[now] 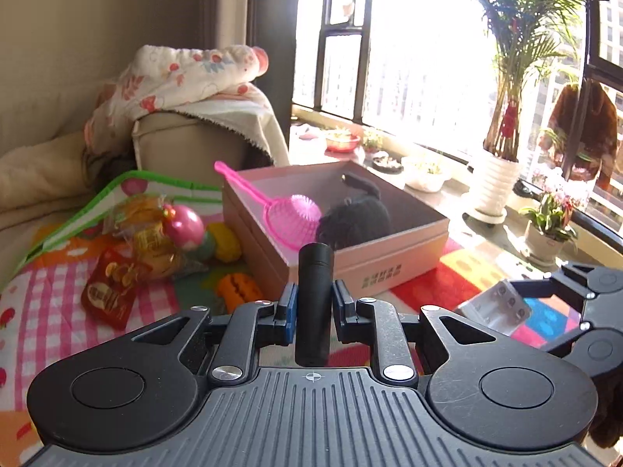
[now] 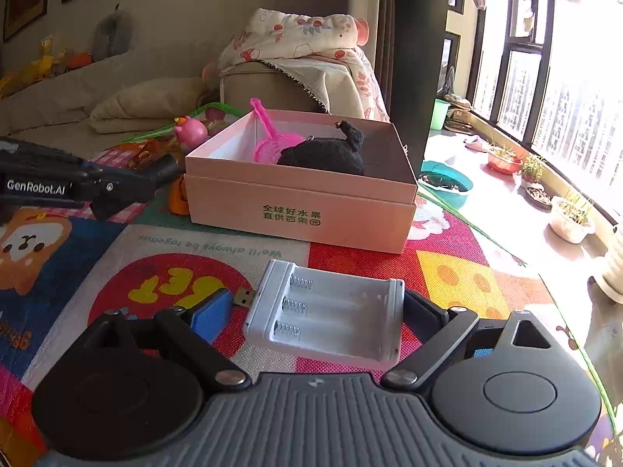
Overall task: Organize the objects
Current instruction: 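Drop the black stick into the pink box with the left tool while the right tool lifts the charger, then lower the white charger into the pink box and open the right tool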
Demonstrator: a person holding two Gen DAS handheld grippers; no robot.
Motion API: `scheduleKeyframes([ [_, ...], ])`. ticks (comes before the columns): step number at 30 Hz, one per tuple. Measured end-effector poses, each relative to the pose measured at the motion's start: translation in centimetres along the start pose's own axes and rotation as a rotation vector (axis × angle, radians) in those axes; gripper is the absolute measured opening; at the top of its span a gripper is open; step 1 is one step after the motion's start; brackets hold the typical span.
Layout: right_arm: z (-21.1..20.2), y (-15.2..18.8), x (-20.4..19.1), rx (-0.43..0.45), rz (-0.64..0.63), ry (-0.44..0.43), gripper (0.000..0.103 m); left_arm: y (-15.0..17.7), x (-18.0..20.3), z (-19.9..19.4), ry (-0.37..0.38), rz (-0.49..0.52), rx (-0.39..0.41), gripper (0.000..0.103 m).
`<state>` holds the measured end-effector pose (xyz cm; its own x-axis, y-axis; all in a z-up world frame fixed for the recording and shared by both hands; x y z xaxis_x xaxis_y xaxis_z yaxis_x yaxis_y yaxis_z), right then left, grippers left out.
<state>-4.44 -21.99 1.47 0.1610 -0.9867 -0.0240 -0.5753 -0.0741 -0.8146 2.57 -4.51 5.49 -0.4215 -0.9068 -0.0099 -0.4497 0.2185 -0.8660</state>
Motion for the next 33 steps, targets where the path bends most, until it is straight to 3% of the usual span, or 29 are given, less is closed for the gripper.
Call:
scheduleKeyframes([
  [2, 0.1, -0.2, 0.1, 0.004, 0.003, -0.001, 0.093, -3.6, 0.7, 0.9, -0.020, -0.004, 0.094, 0.022],
  [4, 0.1, -0.3, 0.1, 0.000, 0.009, 0.002, 0.093, -6.3, 0.9, 3.4, -0.025, -0.049, 0.130, 0.023],
  [7, -0.2, -0.3, 0.1, 0.005, 0.011, -0.005, 0.093, -7.5, 0.6, 8.0, -0.014, -0.136, 0.033, 0.023],
  [10, -0.5, -0.2, 0.5, 0.018, 0.004, -0.008, 0.093, -5.7, 0.2, 8.7, -0.005, -0.166, -0.009, 0.024],
  [16, 0.0, -1.9, 1.2, 0.035, -0.002, -0.011, 0.093, -0.4, -0.2, 4.8, 0.032, -0.135, -0.024, 0.024],
  [20, -0.1, -6.1, 1.6, 0.114, -0.041, -0.012, 0.093, 2.3, -0.8, 1.3, 0.020, -0.084, 0.013, 0.024],
  [27, 3.7, -16.6, 2.8, 0.196, -0.040, -0.022, 0.093, 4.2, -3.0, -0.8, 0.009, -0.147, 0.011, 0.024],
  [30, 6.9, -19.6, 3.4, 0.148, 0.015, -0.043, 0.096, 4.5, -4.2, -0.8, -0.022, -0.170, 0.003, 0.024],
  [33, 9.4, -20.3, 2.8, 0.088, 0.031, -0.066, 0.096, 4.9, -5.5, -1.0, -0.039, -0.199, 0.011, 0.024],
])
Point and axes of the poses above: each gripper's, at about its wrist camera, not at the fingertips, and z roughly the way its jaws point, x to its right, y to its underside, the point moved 4 cm from there along z, roughly the way its jaws point, and after that the axes turned 7 degrees about -y, right-handed, at the moved point
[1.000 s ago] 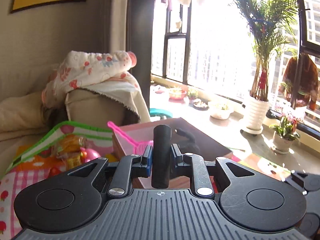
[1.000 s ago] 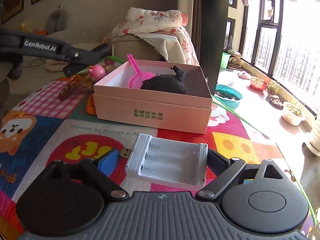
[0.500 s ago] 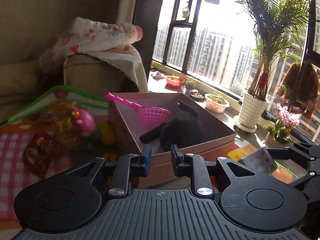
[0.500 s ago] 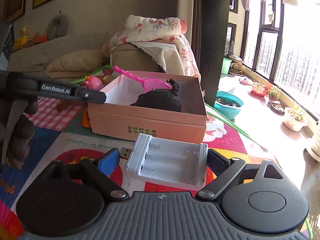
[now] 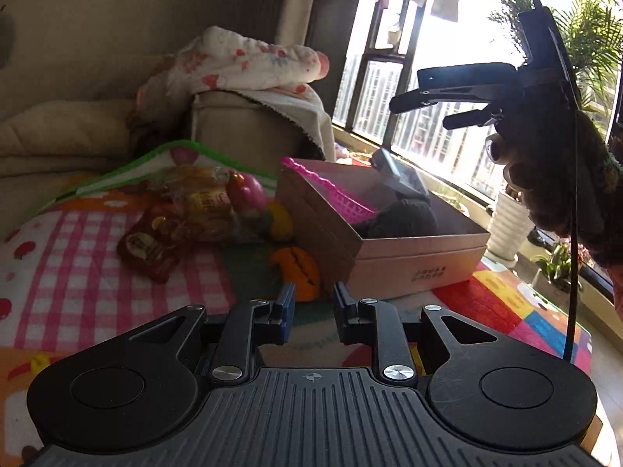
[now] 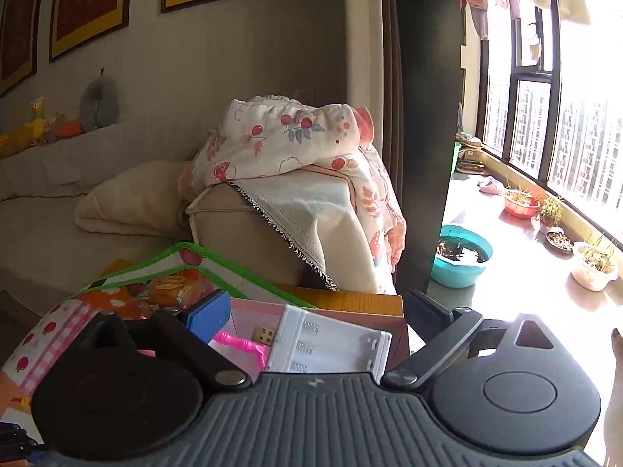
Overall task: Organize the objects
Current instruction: 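Lower the white charger into the pink box and open the right tool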
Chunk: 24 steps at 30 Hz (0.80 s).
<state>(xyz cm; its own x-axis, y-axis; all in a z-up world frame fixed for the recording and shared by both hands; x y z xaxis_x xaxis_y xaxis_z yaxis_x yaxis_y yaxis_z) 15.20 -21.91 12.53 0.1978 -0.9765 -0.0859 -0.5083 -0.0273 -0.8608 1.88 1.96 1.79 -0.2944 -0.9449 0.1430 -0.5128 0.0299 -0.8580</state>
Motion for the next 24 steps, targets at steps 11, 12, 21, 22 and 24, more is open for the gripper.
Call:
scheduleKeyframes([
  [11, 8.1, 0.0, -3.7, -0.178, 0.086, -0.076, 0.059, 1.4, -2.7, 0.0, 0.007, -0.077, 0.001, 0.024],
  [12, 8.5, -0.2, -4.0, -0.175, 0.076, -0.077, 0.059, 1.4, -3.0, -0.2, 0.007, -0.083, 0.007, 0.024],
  [21, 12.9, -2.5, -7.6, -0.144, -0.079, 0.004, 0.061, 1.2, -4.3, -0.5, 0.014, -0.128, 0.028, 0.024],
  [22, 13.6, -2.7, -7.4, -0.155, -0.068, 0.007, 0.061, 1.2, -4.4, -0.6, 0.015, -0.132, 0.029, 0.024],
  [24, 15.2, -2.8, -6.9, -0.196, -0.040, 0.007, 0.059, 1.3, -4.8, -0.8, 0.015, -0.142, 0.033, 0.024],
])
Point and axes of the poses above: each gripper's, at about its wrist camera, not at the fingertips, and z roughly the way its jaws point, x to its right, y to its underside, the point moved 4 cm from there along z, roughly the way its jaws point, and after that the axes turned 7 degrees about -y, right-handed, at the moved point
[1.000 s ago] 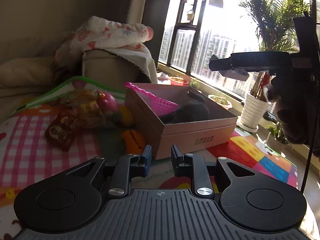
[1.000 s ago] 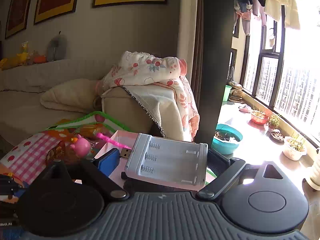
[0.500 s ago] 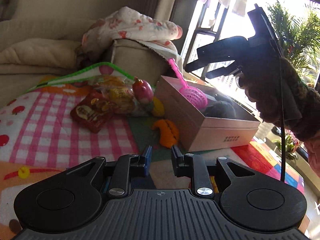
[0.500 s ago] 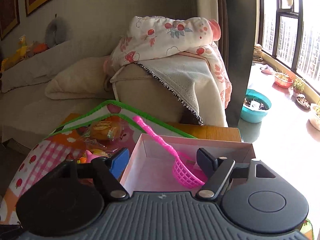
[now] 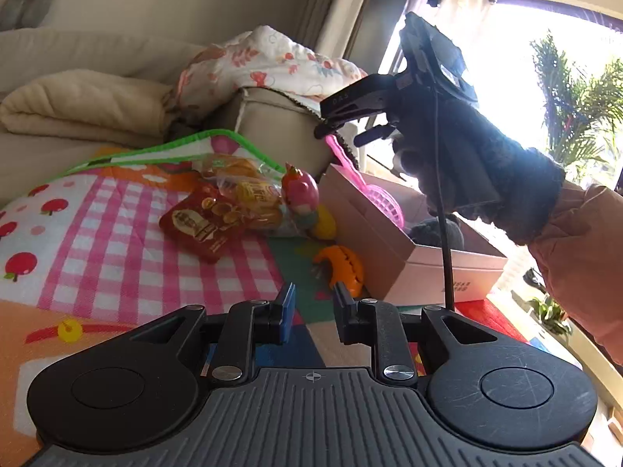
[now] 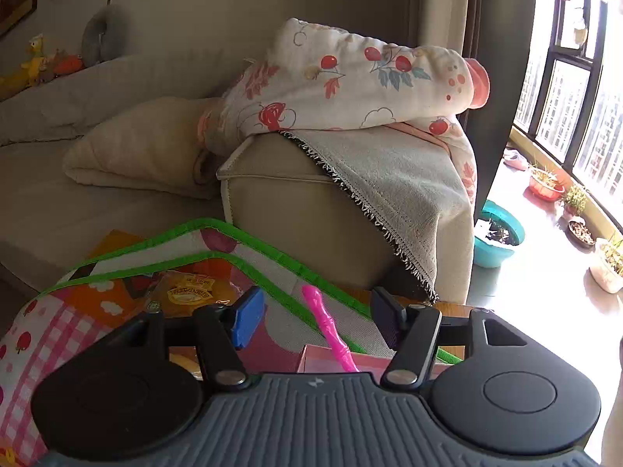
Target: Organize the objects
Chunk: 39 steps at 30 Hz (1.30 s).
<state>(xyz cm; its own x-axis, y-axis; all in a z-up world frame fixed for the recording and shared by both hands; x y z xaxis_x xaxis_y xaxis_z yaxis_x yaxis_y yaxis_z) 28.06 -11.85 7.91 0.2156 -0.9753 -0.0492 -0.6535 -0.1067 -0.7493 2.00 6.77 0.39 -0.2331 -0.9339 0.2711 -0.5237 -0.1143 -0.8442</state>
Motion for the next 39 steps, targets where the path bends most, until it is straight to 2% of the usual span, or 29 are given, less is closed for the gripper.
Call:
scheduleKeyframes([
  [1, 0.5, 0.0, 0.1, -0.015, 0.005, 0.002, 0.048, 0.0, -0.3, -0.1, -0.003, -0.007, 0.002, 0.024],
  [2, 0.8, 0.1, 0.2, -0.035, 0.006, 0.001, 0.026, 0.0, -0.5, -0.2, -0.008, -0.012, 0.003, 0.024],
  [3, 0.9, 0.3, 0.2, -0.059, 0.010, -0.012, 0.017, -0.1, -0.7, -0.2, -0.012, -0.016, 0.003, 0.024],
  [5, -0.5, 1.1, 0.4, -0.048, 0.009, -0.051, 0.015, -0.1, -1.4, -0.4, -0.024, -0.026, 0.008, 0.024],
  [10, -7.3, 4.2, 0.6, -0.003, -0.042, -0.143, 0.016, -0.2, -1.9, -0.2, -0.035, -0.046, 0.009, 0.024],
  [13, -10.7, 6.9, 0.2, 0.021, -0.123, -0.161, 0.019, -0.2, -1.1, 0.3, -0.027, -0.035, 0.000, 0.024],
  [16, -12.9, 9.8, -0.9, 0.013, -0.249, -0.131, 0.021, -0.2, 0.2, 0.5, -0.011, -0.007, -0.010, 0.024],
  [19, -13.1, 12.2, -1.1, -0.002, -0.339, -0.039, 0.023, 0.0, 1.4, 0.7, -0.005, 0.023, -0.023, 0.024],
  [21, -13.2, 13.3, -0.2, 0.006, -0.352, 0.023, 0.029, 0.0, 1.8, 0.7, -0.005, 0.039, -0.028, 0.024],
  [23, -13.6, 13.7, 0.8, 0.018, -0.333, 0.060, 0.041, 0.1, 2.1, 0.7, -0.009, 0.050, -0.034, 0.024],
  [25, -14.0, 13.8, 1.7, 0.037, -0.308, 0.090, 0.044, -0.1, 2.2, 0.8, -0.016, 0.056, -0.039, 0.024],
  [26, -14.2, 13.6, 2.1, 0.045, -0.286, 0.072, 0.045, -0.2, 2.3, 0.9, -0.019, 0.057, -0.040, 0.024],
  [27, -14.4, 13.2, 2.2, 0.047, -0.240, 0.016, 0.046, -0.3, 2.4, 1.0, -0.023, 0.057, -0.040, 0.024],
  [29, -14.4, 12.2, 2.1, 0.051, -0.139, -0.096, 0.062, -0.6, 2.7, 1.0, -0.023, 0.055, -0.033, 0.024],
  [31, -14.2, 11.6, 1.2, 0.082, -0.108, -0.159, 0.065, -0.8, 3.1, 0.8, -0.015, 0.056, -0.026, 0.024],
  [32, -13.8, 11.4, -0.1, 0.106, -0.142, -0.161, 0.065, -0.8, 3.3, 0.7, -0.010, 0.059, -0.025, 0.024],
  [35, -12.6, 11.8, -3.9, 0.155, -0.312, -0.079, 0.065, -0.7, 3.4, 0.6, -0.010, 0.070, -0.031, 0.024],
  [37, -11.4, 12.3, -6.1, 0.153, -0.418, -0.045, 0.062, -0.6, 3.2, 0.6, -0.015, 0.065, -0.032, 0.024],
  [39, -10.1, 12.8, -7.6, 0.125, -0.494, 0.001, 0.041, -0.6, 2.8, 0.6, -0.023, 0.052, -0.030, 0.024],
])
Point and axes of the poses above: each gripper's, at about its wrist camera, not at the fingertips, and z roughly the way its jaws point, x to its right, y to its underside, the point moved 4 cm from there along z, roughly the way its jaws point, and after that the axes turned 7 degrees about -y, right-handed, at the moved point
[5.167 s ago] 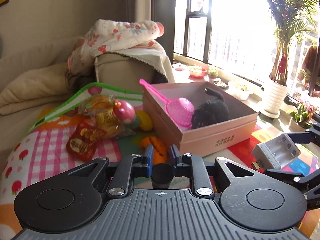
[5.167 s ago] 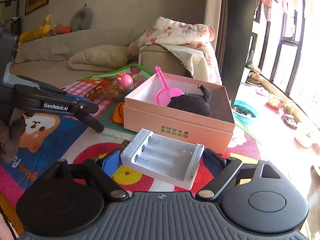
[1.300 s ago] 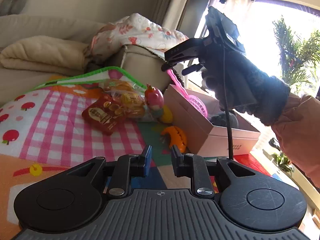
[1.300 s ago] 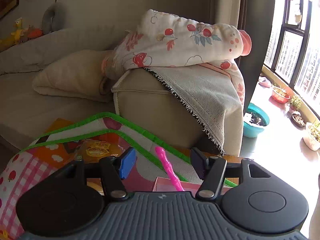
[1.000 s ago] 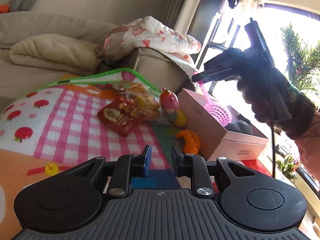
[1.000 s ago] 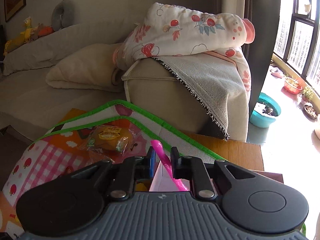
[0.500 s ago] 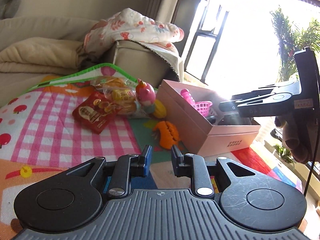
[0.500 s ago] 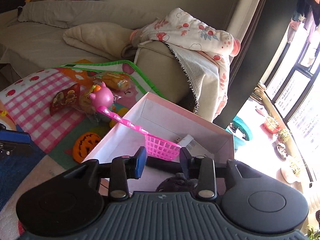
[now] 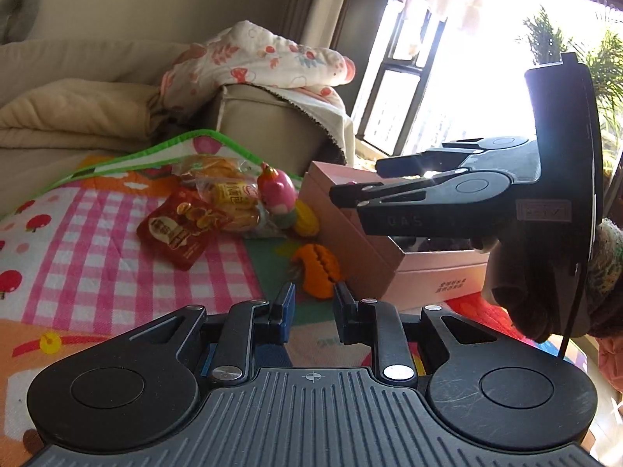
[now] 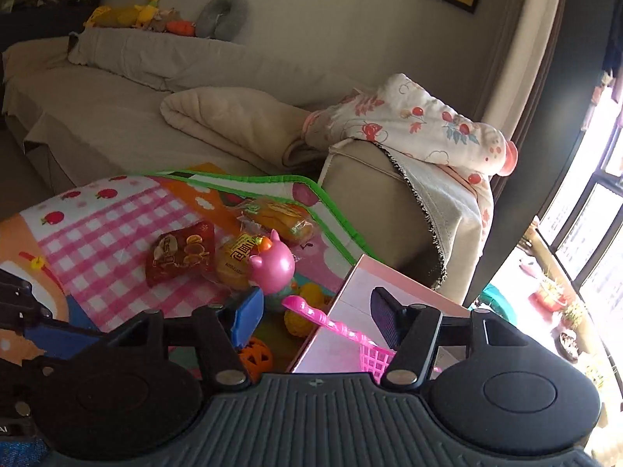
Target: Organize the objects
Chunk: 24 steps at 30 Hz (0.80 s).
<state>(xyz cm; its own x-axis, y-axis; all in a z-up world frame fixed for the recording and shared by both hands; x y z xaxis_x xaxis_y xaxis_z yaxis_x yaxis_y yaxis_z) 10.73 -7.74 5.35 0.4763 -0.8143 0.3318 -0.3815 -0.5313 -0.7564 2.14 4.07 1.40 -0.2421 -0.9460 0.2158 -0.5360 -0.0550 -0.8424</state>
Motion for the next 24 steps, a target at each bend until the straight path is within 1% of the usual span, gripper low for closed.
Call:
scheduleKeyframes([
  [1, 0.6, -0.1, -0.1, -0.024, -0.011, 0.018, 0.023, 0.0, -0.2, 0.0, -0.004, -0.007, 0.000, 0.024],
  [4, 0.8, -0.5, 1.8, -0.015, 0.042, 0.088, 0.021, 0.1, -0.8, -0.2, -0.008, -0.020, 0.002, 0.024],
  [6, 0.3, -0.6, 4.0, -0.013, 0.092, 0.135, 0.018, 0.3, -1.0, -0.3, -0.009, -0.025, 0.001, 0.024],
  [9, -0.6, -0.5, 7.6, -0.009, 0.118, 0.231, 0.013, 0.4, -1.2, 0.0, -0.010, -0.035, -0.003, 0.024],
  [11, -0.7, -0.1, 9.2, -0.028, 0.150, 0.234, 0.013, 0.4, -1.1, 0.1, -0.004, -0.040, -0.004, 0.024],
  [13, -0.8, 0.6, 10.3, -0.052, 0.216, 0.138, 0.015, 0.5, -0.9, 0.2, 0.001, -0.038, -0.007, 0.024],
  [14, -1.0, 1.0, 10.7, -0.055, 0.265, 0.077, 0.019, 0.5, -0.7, 0.2, 0.003, -0.033, -0.010, 0.024],
  [15, -1.4, 1.3, 11.0, -0.051, 0.306, 0.043, 0.022, 0.6, -0.6, 0.2, 0.004, -0.027, -0.012, 0.024],
  [16, -2.0, 1.6, 11.3, -0.038, 0.335, 0.027, 0.030, 0.6, -0.5, 0.2, 0.003, -0.020, -0.015, 0.024],
  [17, -2.9, 2.0, 11.6, -0.013, 0.363, 0.023, 0.045, 0.6, -0.5, 0.2, -0.002, -0.011, -0.020, 0.024],
  [18, -3.6, 2.3, 11.9, 0.008, 0.378, 0.031, 0.054, 0.6, -0.5, 0.2, -0.007, -0.004, -0.026, 0.024],
  [19, -4.6, 2.8, 12.2, 0.035, 0.392, 0.049, 0.068, 0.6, -0.5, 0.4, -0.016, 0.004, -0.034, 0.024],
  [20, -5.6, 3.3, 12.3, 0.052, 0.398, 0.063, 0.074, 0.6, -0.5, 0.5, -0.024, 0.008, -0.041, 0.024],
  [24, -8.1, 5.7, 11.9, 0.061, 0.381, 0.111, 0.083, 0.6, -0.1, 1.2, -0.039, 0.021, -0.061, 0.024],
])
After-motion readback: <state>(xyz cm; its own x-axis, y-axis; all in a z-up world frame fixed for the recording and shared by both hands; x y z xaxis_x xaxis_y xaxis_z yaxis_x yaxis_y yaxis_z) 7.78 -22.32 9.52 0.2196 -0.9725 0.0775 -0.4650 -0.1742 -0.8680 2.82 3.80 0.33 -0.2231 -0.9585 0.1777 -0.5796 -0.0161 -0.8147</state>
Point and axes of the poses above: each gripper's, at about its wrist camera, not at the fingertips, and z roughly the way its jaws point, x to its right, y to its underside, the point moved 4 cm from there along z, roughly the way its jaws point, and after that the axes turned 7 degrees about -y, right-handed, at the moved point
